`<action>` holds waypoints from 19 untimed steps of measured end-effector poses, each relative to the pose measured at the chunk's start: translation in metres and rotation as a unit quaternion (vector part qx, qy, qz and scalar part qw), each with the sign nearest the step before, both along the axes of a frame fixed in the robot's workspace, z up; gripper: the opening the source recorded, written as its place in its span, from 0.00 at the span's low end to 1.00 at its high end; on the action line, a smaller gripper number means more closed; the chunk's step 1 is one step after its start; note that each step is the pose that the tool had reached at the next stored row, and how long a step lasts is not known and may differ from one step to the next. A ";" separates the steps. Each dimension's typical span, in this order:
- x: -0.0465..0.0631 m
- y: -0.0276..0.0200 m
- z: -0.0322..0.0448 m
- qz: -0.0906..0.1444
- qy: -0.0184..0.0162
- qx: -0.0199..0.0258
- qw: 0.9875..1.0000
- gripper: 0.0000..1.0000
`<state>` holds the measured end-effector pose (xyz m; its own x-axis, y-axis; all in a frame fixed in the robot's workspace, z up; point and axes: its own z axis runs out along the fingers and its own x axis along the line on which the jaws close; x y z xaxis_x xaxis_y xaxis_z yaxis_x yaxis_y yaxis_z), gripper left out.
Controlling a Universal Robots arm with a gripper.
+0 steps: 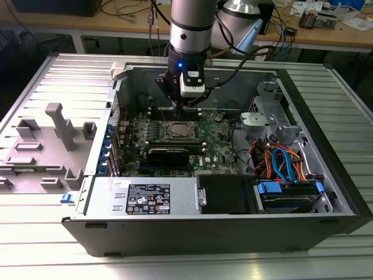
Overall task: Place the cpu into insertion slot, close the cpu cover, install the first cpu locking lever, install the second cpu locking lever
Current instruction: 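Install the first cpu locking lever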
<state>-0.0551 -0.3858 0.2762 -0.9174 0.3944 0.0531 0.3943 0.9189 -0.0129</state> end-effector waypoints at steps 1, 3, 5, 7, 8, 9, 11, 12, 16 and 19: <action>0.000 0.0000 0.0000 0.000 0.000 0.000 1.000 0.11; 0.000 0.0000 0.0000 0.000 0.000 0.000 1.000 0.11; 0.000 0.0000 0.0000 0.000 0.000 0.000 1.000 0.11; 0.000 0.0000 0.0000 0.000 0.000 0.000 1.000 0.11; 0.000 0.0000 0.0000 0.000 0.000 0.000 1.000 0.11; 0.000 0.0000 0.0000 0.000 0.000 0.000 1.000 0.11; 0.000 0.0000 0.0000 0.001 0.000 0.000 1.000 0.11; 0.000 0.0000 0.0000 0.003 0.000 0.000 1.000 0.11; 0.000 0.0000 0.0000 0.025 0.000 0.000 1.000 0.11; 0.000 0.0000 0.0000 0.048 0.000 0.000 0.999 0.11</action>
<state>-0.0552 -0.3858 0.2762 -0.9512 0.3040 0.0531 0.3038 0.9527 -0.0129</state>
